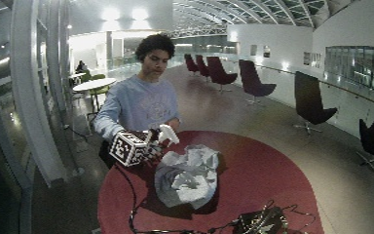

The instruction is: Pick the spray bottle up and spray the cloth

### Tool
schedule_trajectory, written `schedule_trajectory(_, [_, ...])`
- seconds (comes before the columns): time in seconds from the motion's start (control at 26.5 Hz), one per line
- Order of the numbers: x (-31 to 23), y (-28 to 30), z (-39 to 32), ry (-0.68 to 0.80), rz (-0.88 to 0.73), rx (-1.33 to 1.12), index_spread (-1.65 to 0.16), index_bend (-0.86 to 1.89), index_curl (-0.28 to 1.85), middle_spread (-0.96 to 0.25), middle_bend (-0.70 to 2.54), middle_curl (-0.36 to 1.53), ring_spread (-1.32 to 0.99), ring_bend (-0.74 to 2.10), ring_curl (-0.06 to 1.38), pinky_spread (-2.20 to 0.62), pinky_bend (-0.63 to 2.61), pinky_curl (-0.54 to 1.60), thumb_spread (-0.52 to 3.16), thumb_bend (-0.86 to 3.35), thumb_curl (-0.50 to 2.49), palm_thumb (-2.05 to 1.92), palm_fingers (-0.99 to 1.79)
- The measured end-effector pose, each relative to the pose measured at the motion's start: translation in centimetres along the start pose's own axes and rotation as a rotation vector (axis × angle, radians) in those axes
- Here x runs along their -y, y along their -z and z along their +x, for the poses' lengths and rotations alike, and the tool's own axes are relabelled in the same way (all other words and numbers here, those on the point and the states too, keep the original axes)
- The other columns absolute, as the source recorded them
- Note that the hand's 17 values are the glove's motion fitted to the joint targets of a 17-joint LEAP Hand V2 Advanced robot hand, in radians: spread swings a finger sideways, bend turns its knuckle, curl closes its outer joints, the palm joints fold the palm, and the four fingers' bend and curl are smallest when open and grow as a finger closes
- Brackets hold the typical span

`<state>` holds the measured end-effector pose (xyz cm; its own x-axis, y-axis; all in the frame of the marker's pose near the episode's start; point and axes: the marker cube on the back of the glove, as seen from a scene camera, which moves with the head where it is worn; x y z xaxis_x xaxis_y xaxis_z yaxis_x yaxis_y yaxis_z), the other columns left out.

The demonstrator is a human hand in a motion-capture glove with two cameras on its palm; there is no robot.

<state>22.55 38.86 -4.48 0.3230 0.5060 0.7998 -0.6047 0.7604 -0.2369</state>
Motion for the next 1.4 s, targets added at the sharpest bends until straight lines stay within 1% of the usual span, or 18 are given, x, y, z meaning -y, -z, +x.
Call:
schedule_trajectory(0.19, [0.6,-0.3,0.1,-0.057,-0.063,-0.014,-0.24,0.13,0.33,-0.03,0.33,0.46,-0.05,0.64,0.43,0.09,0.34,0.38,0.89,-0.03,0.55,0.81,1.18])
schedule_trajectory(0.38, [0.9,-0.4,0.1,-0.080,-0.101,-0.030,-0.23,0.13,0.33,-0.03,0.33,0.46,-0.05,0.63,0.43,0.09,0.34,0.38,0.91,-0.03,0.55,0.80,1.17])
schedule_trajectory(0.68, [1.0,-0.3,0.3,-0.101,-0.105,-0.031,-0.23,0.13,0.34,-0.03,0.33,0.46,-0.05,0.64,0.43,0.09,0.34,0.38,0.94,-0.02,0.55,0.79,1.17])
schedule_trajectory(1.4, [0.7,-1.1,0.9,-0.170,-0.182,-0.079,-0.23,0.13,0.34,-0.04,0.34,0.46,-0.05,0.64,0.43,0.08,0.34,0.37,1.00,-0.02,0.55,0.74,1.16])
